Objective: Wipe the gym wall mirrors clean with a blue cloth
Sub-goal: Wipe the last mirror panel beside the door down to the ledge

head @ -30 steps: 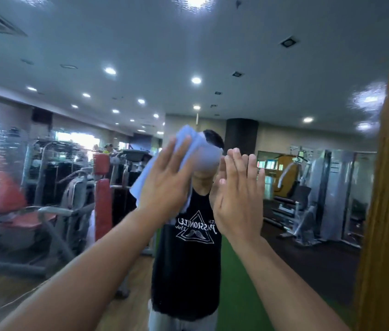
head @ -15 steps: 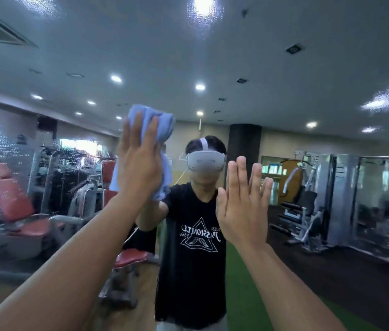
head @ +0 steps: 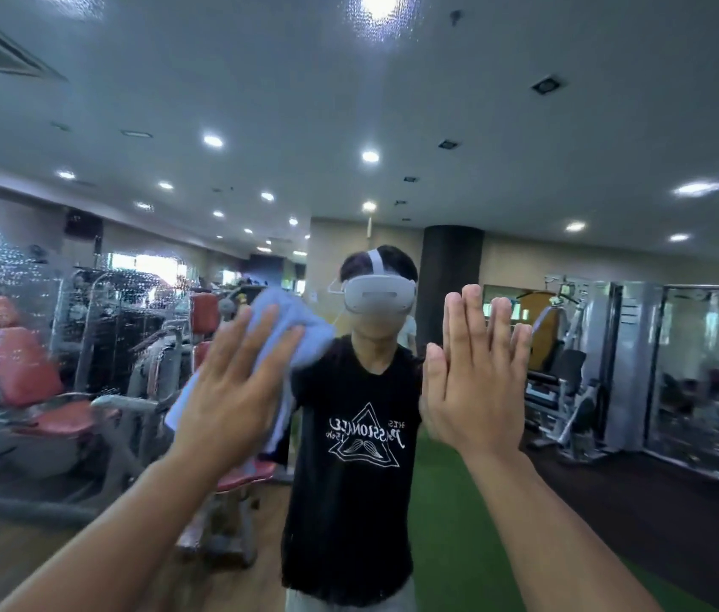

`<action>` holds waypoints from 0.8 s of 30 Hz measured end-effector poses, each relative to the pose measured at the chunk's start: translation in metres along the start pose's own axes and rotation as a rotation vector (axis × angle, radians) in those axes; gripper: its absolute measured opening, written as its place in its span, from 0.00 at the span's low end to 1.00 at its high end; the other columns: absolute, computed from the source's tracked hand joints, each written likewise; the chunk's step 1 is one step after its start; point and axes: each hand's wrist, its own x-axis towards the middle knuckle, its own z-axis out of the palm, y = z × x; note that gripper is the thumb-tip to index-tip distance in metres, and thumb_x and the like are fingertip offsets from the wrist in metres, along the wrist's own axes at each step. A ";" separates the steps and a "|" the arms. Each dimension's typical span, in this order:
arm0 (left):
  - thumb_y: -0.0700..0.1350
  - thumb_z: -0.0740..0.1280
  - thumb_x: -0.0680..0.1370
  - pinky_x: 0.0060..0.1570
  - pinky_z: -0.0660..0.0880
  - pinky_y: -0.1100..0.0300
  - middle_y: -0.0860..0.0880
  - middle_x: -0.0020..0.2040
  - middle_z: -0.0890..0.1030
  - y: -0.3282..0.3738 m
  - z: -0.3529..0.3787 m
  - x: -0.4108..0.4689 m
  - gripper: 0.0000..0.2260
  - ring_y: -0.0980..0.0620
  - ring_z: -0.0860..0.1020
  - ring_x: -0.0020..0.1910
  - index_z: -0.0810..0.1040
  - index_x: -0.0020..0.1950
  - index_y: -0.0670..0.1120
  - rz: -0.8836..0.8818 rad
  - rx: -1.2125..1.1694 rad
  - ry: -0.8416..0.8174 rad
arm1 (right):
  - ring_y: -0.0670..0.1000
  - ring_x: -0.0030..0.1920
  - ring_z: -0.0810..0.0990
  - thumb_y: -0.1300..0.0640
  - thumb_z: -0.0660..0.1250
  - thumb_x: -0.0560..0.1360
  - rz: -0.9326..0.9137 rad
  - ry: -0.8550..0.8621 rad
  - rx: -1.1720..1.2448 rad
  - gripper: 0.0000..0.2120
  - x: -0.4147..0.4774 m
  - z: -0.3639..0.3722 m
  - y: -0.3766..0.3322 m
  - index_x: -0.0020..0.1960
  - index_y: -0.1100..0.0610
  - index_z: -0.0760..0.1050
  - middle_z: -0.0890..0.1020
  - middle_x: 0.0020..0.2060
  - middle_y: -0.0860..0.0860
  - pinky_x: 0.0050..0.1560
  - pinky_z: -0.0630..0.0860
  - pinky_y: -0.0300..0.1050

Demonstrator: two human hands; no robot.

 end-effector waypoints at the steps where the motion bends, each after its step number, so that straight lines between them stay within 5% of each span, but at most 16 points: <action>1: 0.41 0.62 0.77 0.76 0.56 0.37 0.39 0.81 0.58 -0.008 -0.005 0.008 0.30 0.37 0.53 0.80 0.61 0.79 0.45 -0.062 -0.025 -0.005 | 0.58 0.83 0.45 0.47 0.50 0.84 0.001 0.000 -0.003 0.31 0.000 0.000 0.000 0.84 0.55 0.48 0.47 0.84 0.50 0.81 0.40 0.61; 8: 0.39 0.62 0.80 0.80 0.46 0.45 0.43 0.82 0.51 0.026 -0.004 0.110 0.30 0.41 0.46 0.81 0.57 0.81 0.47 -0.263 -0.050 0.153 | 0.57 0.83 0.41 0.47 0.49 0.84 0.022 -0.021 -0.015 0.32 0.000 0.001 -0.001 0.84 0.52 0.43 0.44 0.84 0.49 0.81 0.38 0.60; 11: 0.39 0.55 0.78 0.79 0.43 0.49 0.41 0.82 0.54 0.056 0.007 0.114 0.28 0.37 0.50 0.81 0.59 0.80 0.45 -0.132 -0.048 0.148 | 0.57 0.83 0.42 0.46 0.47 0.84 0.013 -0.030 -0.023 0.31 0.000 0.002 -0.001 0.84 0.52 0.42 0.43 0.84 0.49 0.81 0.37 0.59; 18: 0.32 0.61 0.75 0.75 0.61 0.38 0.40 0.78 0.64 0.044 0.017 0.026 0.28 0.37 0.59 0.79 0.69 0.77 0.44 0.273 -0.016 0.038 | 0.57 0.83 0.44 0.46 0.48 0.84 0.015 -0.022 -0.025 0.31 0.001 0.001 0.001 0.84 0.54 0.48 0.47 0.84 0.50 0.81 0.40 0.60; 24: 0.37 0.77 0.71 0.78 0.52 0.40 0.42 0.81 0.57 -0.026 -0.009 0.016 0.42 0.39 0.52 0.81 0.60 0.80 0.47 0.021 -0.006 -0.012 | 0.58 0.83 0.46 0.47 0.50 0.84 0.025 -0.009 -0.044 0.31 0.001 0.001 0.000 0.84 0.56 0.52 0.50 0.84 0.52 0.81 0.41 0.61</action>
